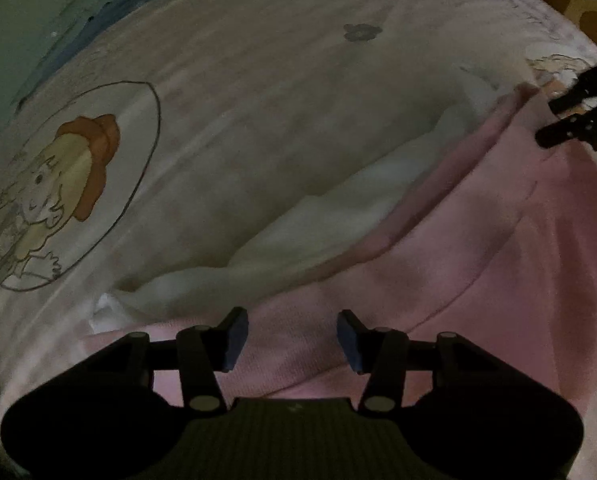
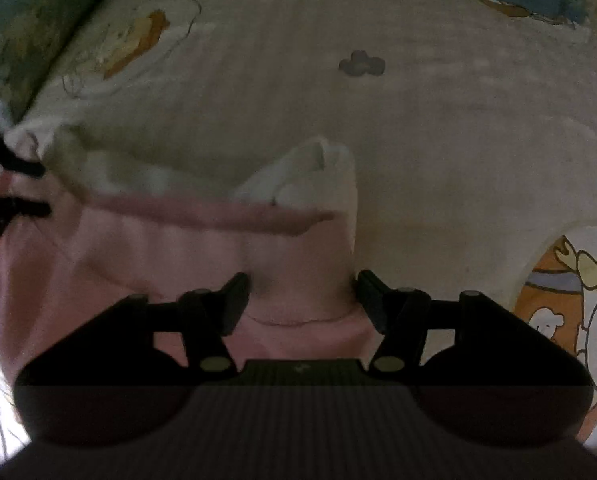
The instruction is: Fold clothes
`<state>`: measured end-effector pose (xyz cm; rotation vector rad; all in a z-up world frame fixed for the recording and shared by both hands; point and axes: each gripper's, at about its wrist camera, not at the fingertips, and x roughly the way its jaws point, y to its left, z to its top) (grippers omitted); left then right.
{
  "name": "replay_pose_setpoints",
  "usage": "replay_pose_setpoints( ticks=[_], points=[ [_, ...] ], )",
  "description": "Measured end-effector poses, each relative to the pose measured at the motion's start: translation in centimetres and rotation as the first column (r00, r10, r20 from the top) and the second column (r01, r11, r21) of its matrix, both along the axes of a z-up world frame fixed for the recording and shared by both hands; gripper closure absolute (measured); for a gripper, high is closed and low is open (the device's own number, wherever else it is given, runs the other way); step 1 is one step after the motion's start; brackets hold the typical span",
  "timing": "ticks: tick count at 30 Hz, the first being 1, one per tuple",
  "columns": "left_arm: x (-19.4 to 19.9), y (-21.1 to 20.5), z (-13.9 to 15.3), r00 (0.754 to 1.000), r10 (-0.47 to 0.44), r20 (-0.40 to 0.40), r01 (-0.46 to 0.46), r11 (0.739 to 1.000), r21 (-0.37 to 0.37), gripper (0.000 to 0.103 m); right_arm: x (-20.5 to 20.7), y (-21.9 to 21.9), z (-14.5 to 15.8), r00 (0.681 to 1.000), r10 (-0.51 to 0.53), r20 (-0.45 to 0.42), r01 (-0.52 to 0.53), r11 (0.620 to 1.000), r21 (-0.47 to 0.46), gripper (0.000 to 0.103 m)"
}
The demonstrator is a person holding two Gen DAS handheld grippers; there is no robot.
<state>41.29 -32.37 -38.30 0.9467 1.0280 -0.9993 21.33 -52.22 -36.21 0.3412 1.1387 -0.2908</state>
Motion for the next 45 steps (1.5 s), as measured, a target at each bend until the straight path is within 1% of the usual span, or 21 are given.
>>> replay_pose_setpoints(
  ticks=[1,4,6,9,11,12,15,17,18,20,21,23,26,29,31,33,35,38,41,43,45],
  points=[
    [-0.1,0.1,0.4,1.0,0.022,0.009,-0.022,1.0,-0.011,0.053,0.0,0.5,0.5,1.0,0.006,0.019,-0.005,1.0,-0.009,0.091],
    [-0.2,1.0,3.0,0.994,0.098,0.048,-0.093,0.991,-0.092,0.054,-0.2,1.9,4.3,0.988,0.003,0.154,0.016,0.992,-0.126,0.092],
    [-0.5,1.7,4.6,0.986,0.148,0.082,-0.135,0.98,-0.146,0.054,0.0,0.8,6.1,0.972,-0.064,0.225,0.106,0.977,-0.183,0.093],
    [-1.0,2.3,5.4,0.973,0.196,0.118,-0.172,0.967,-0.19,0.051,2.0,-1.1,4.1,0.975,-0.119,0.185,0.16,0.961,-0.225,0.093],
    [-1.0,1.7,3.4,0.971,0.188,0.149,-0.168,0.976,-0.138,0.049,3.4,-1.8,2.2,0.981,-0.136,0.141,0.169,0.953,-0.253,0.092],
    [-1.0,1.1,1.5,0.965,0.176,0.194,-0.165,0.984,-0.07,0.049,3.9,-1.5,1.0,0.985,-0.135,0.111,0.16,0.952,-0.262,0.091],
    [-0.1,0.3,-3.6,0.947,0.152,0.285,-0.175,0.983,0.059,0.043,5.3,-0.6,-2.3,0.991,-0.13,0.029,0.133,0.947,-0.292,0.08],
    [0.9,0.4,-4.8,0.937,0.177,0.301,-0.208,0.975,0.075,0.035,5.1,-0.1,-2.1,0.988,-0.148,0.042,0.154,0.934,-0.322,0.074],
    [1.3,0.4,-4.6,0.937,0.201,0.286,-0.23,0.971,0.07,0.034,4.4,0.2,-1.2,0.982,-0.174,0.069,0.187,0.925,-0.332,0.068],
    [1.8,1.0,-3.6,0.94,0.224,0.256,-0.246,0.968,0.058,0.033,2.6,1.3,1.3,0.967,-0.204,0.155,0.247,0.902,-0.355,0.068],
    [1.8,1.4,-3.0,0.942,0.234,0.241,-0.253,0.966,0.051,0.034,1.4,2.1,2.4,0.959,-0.202,0.198,0.261,0.902,-0.343,0.066],
    [1.4,2.6,-1.2,0.938,0.268,0.219,-0.281,0.959,0.028,0.039,-1.7,4.0,5.0,0.948,-0.171,0.268,0.242,0.935,-0.259,0.06],
    [0.3,5.1,2.0,0.919,0.345,0.191,-0.346,0.938,-0.027,0.039,-4.7,6.8,5.5,0.955,-0.143,0.26,0.181,0.975,-0.128,0.049],
    [-1.5,7.5,3.6,0.907,0.39,0.161,-0.391,0.92,-0.031,0.037,-6.0,8.4,2.7,0.969,-0.165,0.185,0.176,0.983,-0.047,0.048],
    [-2.8,8.2,2.0,0.907,0.35,0.235,-0.374,0.925,0.065,0.037,-5.4,8.6,-1.3,0.979,-0.199,0.035,0.201,0.975,-0.092,0.049],
    [-3.3,8.5,-0.6,0.892,0.291,0.347,-0.371,0.909,0.191,0.041,-5.3,7.9,-4.3,0.962,-0.269,-0.041,0.263,0.958,-0.117,0.035],
    [-3.6,9.0,-2.2,0.872,0.254,0.419,-0.386,0.883,0.268,0.045,-6.0,7.1,-3.6,0.926,-0.377,0.0,0.375,0.922,-0.092,0.035],
    [-4.4,10.3,1.0,0.875,0.361,0.321,-0.423,0.894,0.149,0.043,-8.2,7.0,0.3,0.884,-0.462,0.077,0.466,0.883,-0.056,0.035],
    [-6.0,12.0,3.4,0.858,0.454,0.241,-0.483,0.872,0.077,0.042,-11.9,8.0,3.0,0.855,-0.506,0.117,0.508,0.861,0.017,0.032],
    [-7.5,12.9,4.2,0.843,0.498,0.203,-0.518,0.854,0.056,0.042,-14.6,8.9,3.3,0.815,-0.573,0.088,0.568,0.82,0.074,0.032],
    [-8.8,13.6,4.6,0.828,0.534,0.171,-0.548,0.836,0.041,0.042,-17.3,9.9,2.5,0.749,-0.662,0.034,0.65,0.744,0.153,0.032]
  ],
)
